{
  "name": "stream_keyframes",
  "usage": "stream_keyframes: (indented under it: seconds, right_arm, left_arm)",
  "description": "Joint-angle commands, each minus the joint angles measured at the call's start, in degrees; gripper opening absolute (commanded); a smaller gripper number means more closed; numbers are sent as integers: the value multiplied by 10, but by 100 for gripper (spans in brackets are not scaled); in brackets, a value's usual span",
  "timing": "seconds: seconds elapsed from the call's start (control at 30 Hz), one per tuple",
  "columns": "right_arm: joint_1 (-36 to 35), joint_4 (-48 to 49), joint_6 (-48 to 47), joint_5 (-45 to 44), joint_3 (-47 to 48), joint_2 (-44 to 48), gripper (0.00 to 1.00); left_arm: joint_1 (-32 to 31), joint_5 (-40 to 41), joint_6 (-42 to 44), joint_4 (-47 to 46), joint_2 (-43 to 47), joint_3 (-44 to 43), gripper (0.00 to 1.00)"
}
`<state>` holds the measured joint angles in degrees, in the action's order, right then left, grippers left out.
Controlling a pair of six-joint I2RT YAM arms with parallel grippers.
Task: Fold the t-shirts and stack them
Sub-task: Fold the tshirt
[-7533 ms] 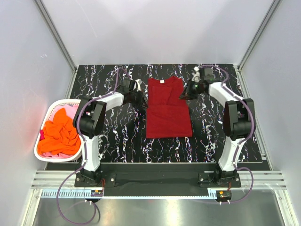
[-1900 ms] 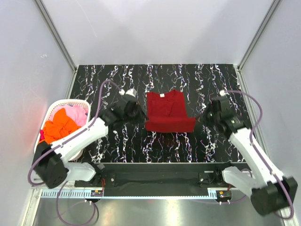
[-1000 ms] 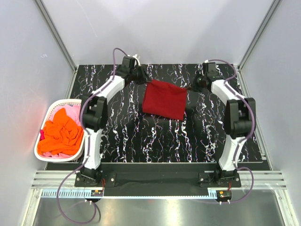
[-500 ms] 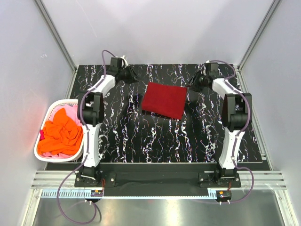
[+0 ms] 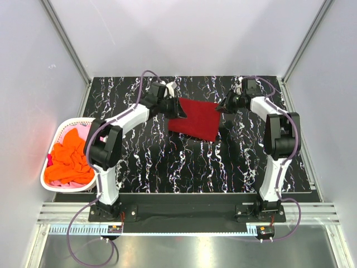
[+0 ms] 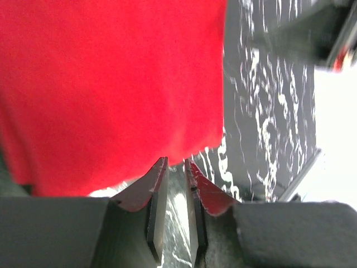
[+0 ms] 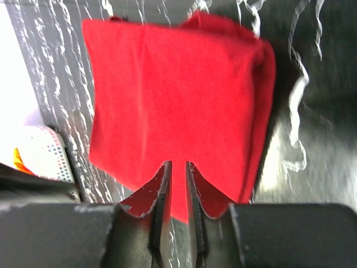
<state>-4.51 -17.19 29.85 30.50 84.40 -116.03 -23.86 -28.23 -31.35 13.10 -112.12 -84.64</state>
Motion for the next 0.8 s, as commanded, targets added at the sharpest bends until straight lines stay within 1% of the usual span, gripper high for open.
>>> stream_keyframes:
  seconds: [0.0,0.1,0.13,0.23,0.33,0.43,0.53,0.63,0.77]
  right_arm:
    - [-2,22,19,35,58,-49,22]
    - [-1,25,23,37,96,-96,23]
    - [1,27,25,39,113,-118,23]
    - [7,27,27,37,134,-149,23]
    - [15,21,29,28,148,-183,23]
    - [21,15,22,11,147,-182,23]
    - [22,11,22,11,151,-171,23]
    - [20,7,28,21,147,-136,23]
    - [6,-9,34,23,123,-72,24]
  left_arm:
    - [2,27,7,-36,9,40,23]
    - [3,45,16,-41,-26,41,23]
    - [3,64,18,-39,-42,40,22]
    - [4,110,26,-35,-70,34,21]
    - [4,132,34,-26,-88,22,21]
    - [4,158,42,7,-94,-3,21]
    - [5,164,53,7,-90,-16,21]
    - [7,136,53,33,-83,-47,21]
    - [7,104,35,34,-41,-44,22]
